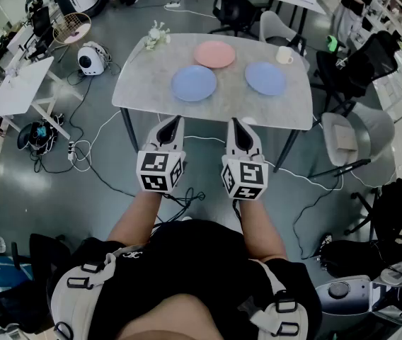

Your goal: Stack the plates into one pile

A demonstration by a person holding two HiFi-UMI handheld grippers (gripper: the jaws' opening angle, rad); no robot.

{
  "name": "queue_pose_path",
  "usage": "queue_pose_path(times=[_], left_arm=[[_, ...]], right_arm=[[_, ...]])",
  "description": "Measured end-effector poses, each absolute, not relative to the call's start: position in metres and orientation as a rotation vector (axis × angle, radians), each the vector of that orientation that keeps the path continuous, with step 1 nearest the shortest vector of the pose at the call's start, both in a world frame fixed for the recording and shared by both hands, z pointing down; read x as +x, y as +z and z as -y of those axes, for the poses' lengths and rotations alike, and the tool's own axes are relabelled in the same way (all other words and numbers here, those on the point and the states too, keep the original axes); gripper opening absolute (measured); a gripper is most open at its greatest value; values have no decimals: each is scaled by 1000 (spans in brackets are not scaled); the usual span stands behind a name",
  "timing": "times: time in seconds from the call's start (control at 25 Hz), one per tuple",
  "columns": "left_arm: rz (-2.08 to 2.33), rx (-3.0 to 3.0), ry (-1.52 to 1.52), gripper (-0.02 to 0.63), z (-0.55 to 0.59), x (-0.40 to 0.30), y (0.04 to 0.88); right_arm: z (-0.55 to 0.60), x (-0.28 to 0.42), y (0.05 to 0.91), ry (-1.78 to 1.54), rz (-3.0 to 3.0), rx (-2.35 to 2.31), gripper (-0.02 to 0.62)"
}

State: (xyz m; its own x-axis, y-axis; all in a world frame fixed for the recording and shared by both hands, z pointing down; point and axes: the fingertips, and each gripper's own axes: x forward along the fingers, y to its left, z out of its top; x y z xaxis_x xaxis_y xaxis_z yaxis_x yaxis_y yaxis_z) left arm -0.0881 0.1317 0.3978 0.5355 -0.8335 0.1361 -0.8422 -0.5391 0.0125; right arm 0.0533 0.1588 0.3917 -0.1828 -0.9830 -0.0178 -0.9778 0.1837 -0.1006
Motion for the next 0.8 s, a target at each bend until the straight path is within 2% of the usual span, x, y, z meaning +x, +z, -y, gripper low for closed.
queue_pose_path(times=[0.8], left_arm=[[1479,2663,164,5,-126,-150,413]], right_arm=[[-154,-6,404,-123,-2362,-1938,6]])
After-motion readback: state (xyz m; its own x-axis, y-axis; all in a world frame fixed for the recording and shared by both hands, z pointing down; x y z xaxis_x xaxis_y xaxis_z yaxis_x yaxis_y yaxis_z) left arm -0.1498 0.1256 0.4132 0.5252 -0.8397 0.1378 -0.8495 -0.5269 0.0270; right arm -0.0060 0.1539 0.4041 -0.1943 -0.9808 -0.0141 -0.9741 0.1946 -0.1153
